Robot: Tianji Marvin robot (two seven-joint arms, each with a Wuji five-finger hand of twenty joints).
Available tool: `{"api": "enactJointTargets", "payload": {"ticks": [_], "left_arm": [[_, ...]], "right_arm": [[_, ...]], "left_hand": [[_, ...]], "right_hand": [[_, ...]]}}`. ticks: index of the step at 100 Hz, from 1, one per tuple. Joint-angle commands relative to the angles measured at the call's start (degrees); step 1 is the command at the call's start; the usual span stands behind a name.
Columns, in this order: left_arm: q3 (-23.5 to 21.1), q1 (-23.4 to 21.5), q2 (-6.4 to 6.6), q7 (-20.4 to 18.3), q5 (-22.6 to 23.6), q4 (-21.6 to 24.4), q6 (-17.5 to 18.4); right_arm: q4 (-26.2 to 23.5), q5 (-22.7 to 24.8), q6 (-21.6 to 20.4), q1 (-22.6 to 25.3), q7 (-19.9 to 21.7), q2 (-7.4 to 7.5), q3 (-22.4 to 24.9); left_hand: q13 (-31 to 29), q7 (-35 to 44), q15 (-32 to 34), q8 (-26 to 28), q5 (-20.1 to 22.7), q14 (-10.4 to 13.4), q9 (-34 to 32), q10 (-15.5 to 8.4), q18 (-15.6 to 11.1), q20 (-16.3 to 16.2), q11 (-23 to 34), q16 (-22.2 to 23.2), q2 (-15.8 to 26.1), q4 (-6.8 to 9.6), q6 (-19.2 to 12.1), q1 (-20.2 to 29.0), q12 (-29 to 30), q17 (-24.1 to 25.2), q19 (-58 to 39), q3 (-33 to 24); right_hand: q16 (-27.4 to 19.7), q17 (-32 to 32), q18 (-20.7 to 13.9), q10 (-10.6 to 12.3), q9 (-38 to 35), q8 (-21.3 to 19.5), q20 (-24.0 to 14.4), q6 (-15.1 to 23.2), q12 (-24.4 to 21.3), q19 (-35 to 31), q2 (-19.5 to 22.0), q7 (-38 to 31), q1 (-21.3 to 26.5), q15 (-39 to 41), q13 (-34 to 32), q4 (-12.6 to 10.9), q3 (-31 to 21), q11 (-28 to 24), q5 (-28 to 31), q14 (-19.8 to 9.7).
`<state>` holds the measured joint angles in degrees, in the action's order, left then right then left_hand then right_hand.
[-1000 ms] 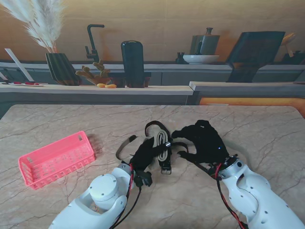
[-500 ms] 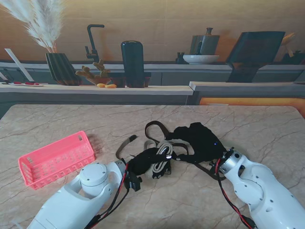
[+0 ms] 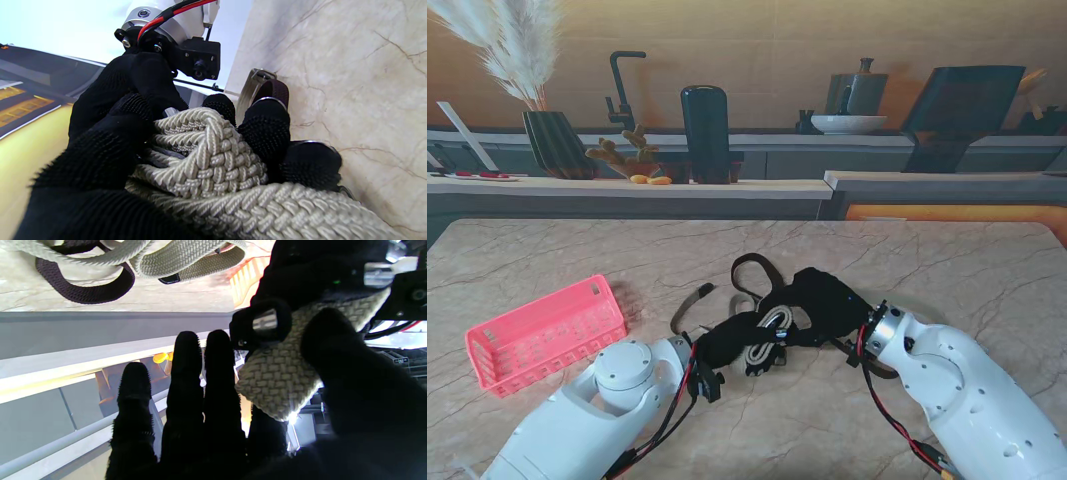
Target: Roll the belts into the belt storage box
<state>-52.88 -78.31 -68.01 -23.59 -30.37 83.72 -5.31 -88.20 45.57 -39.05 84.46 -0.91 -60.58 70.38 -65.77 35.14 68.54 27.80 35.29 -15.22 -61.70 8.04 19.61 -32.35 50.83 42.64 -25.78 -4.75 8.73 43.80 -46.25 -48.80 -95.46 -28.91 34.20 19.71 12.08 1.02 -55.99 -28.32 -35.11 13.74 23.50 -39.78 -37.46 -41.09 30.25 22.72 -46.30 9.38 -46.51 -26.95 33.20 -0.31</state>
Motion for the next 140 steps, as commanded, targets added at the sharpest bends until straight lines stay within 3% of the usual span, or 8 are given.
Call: {"api": "enactJointTargets", "payload": {"ticks": [1,12,22,25,42,68,106,140], "left_arm": [[-0.12,-0.59,-0.33,0.8,-0.21,0.65,0.19],[-0.2,-0.8,-0.45,1.51,-0.24,0.86,0.08],[-0.38,-1.35,-0.66,3.25,0.21,1.23,0.57],[-0.51,-1.6,-0.73,4.03,0.45,1.45,0.74],[-1.86,-3.02,-0.78,6.76,1.82,2.7,1.49],[-3.22,-4.58,-1.16,10.71,2.64,4.48,1.6],[-4.1,-5.67,-1.6,16.46,7.18,6.49,0.93],[-4.97,-5.84,-1.0,16.09,9.94,6.96,0.92]], "right_arm": [[0.81,-0.45,-0.65,-0.64,0.44,-0.25,-1.14],[2.2,-2.08,-1.11,-1.66,-0.32,-0.63,-2.59],[2.71,-2.59,-0.78,-1.76,-2.01,-1.1,-3.03],[2.54,-1.92,-0.46,-1.51,-3.08,-1.2,-2.76],[0.07,6.98,2.01,1.2,-9.38,-1.03,1.48],[-2.57,15.19,6.73,4.56,-18.78,-0.88,8.05],[-4.61,18.75,9.74,7.32,-23.4,-0.8,14.22],[-5.58,19.13,10.2,7.67,-25.59,-1.06,15.97]], "left_hand": [[-2.78,-0.23,4.27,0.1,2.13,4.09,-1.67,-2.53,-1.54,-0.26,2.27,1.77,-1.45,1.63,-1.18,0.05,-1.5,-1.67,-8.2,-1.79],[-2.3,-0.05,4.1,0.25,1.99,3.83,-1.34,-2.48,-1.65,-0.13,2.13,1.82,-1.2,1.5,-1.39,-0.18,-1.48,-1.23,-7.96,-1.93],[2.61,-1.11,-0.47,0.24,0.54,1.31,1.85,-1.07,-0.47,-1.53,-1.8,2.09,-0.97,1.44,-2.1,-0.28,-0.1,5.59,-3.36,-1.05],[3.94,-1.68,-1.99,0.56,0.11,0.94,2.73,-1.07,-0.29,-4.14,-2.78,3.03,-1.09,1.42,-2.28,-0.4,-0.09,7.28,-1.24,-1.16],[12.79,-4.96,-12.05,0.08,-3.67,-0.02,8.5,-0.87,-0.2,-4.74,-10.88,1.66,-2.19,1.39,-3.42,-0.52,3.52,17.1,9.35,-1.46],[14.8,-6.26,-14.04,-0.04,-4.73,0.02,10.68,-0.84,-0.26,-5.4,-14.16,1.99,-2.32,1.33,-3.9,-0.49,5.41,19.5,11.54,-1.75],[14.38,-6.55,-12.62,0.13,-5.05,0.42,11.82,-0.37,-0.19,-6.73,-16.5,2.99,-1.47,1.25,-3.89,-0.52,7.46,19.02,10.76,-1.21],[6.1,-5.57,5.1,0.68,-4.39,10.88,11.81,-0.59,-4.66,-7.72,-12.42,8.24,-1.86,1.27,-4.07,-1.13,4.52,8.5,-2.1,-1.03]], "right_hand": [[1.39,0.2,-0.18,2.34,-3.79,2.59,-0.97,8.52,0.78,0.91,-0.14,-9.34,3.49,1.54,-1.56,1.6,0.88,-1.61,4.37,-1.87],[2.4,1.2,0.28,3.75,-11.73,6.13,-0.66,13.86,1.77,0.27,0.6,-15.7,5.7,3.78,-4.83,1.94,0.12,-3.35,12.42,-2.53],[3.26,1.8,0.6,2.68,-15.85,10.6,-0.25,12.46,0.29,-0.51,-1.62,-18.89,5.68,6.05,-6.94,3.08,-3.61,-5.16,16.63,-2.78],[3.34,1.82,0.67,2.28,-16.05,10.92,-0.19,11.86,0.16,-0.58,-1.92,-19.16,5.75,6.32,-7.13,3.21,-4.17,-5.46,17.01,-2.83],[3.53,1.5,0.83,1.74,-16.01,11.21,0.08,11.06,0.0,-0.48,-2.47,-19.61,5.63,6.92,-6.63,3.62,-5.7,-6.41,17.55,-2.89],[3.59,0.72,1.26,1.19,-15.59,11.05,0.37,10.49,-0.03,-0.38,-2.64,-19.73,5.73,7.59,-5.46,3.57,-6.23,-7.49,17.54,-2.32],[3.22,-0.16,1.42,1.02,-15.01,10.78,0.66,10.2,-0.34,-0.38,-2.09,-19.65,5.96,7.97,-4.19,3.46,-6.0,-8.31,17.23,-1.94],[2.84,-0.62,1.24,1.27,-14.84,10.55,0.91,10.54,-0.63,-0.51,-1.98,-19.48,5.9,8.14,-3.67,3.19,-5.7,-8.75,17.08,-1.89]]}}
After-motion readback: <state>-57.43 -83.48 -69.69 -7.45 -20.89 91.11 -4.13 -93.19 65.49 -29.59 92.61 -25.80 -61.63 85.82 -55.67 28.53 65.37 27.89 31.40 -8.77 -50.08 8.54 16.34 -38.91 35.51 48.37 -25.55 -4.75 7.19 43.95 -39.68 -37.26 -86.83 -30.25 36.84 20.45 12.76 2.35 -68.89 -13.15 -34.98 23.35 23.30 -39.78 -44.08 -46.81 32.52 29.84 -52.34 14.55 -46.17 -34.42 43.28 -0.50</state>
